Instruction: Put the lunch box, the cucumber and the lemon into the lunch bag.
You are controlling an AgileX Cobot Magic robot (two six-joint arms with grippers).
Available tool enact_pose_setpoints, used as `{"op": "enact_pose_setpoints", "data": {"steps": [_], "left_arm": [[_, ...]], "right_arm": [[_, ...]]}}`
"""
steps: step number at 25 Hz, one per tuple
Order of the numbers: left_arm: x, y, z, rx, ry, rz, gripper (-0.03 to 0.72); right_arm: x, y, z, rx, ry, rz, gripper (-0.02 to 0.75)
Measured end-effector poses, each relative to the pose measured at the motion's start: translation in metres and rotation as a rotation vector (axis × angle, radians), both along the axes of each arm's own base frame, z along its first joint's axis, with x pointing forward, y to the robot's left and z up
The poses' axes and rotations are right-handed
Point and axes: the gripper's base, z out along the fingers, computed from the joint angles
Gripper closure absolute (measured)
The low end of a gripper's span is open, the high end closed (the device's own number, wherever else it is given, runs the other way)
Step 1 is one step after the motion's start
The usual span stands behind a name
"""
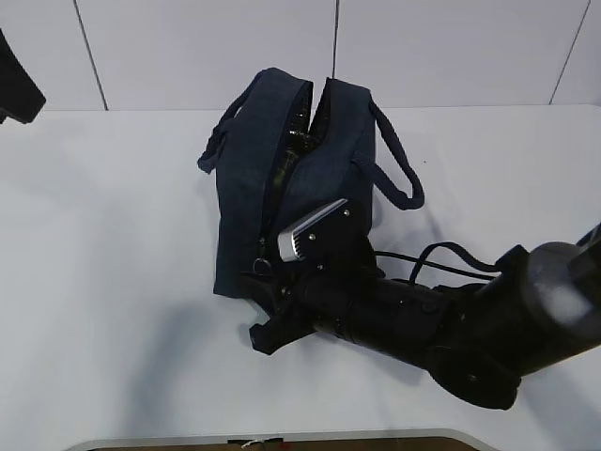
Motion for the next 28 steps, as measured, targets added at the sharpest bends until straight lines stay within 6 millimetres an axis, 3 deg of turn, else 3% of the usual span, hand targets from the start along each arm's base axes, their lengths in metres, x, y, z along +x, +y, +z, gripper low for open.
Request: {"op": "enact_pose_setpoints", "data": {"steps": [28], "left_arm": [[-0.0032,-0.0081,0.0040,-0.104,0.025,-0.011,0.446]], "right_arm": [[0.0005,0.0005,-0.0064,0.005,0.004,-0.001,0.509]]}}
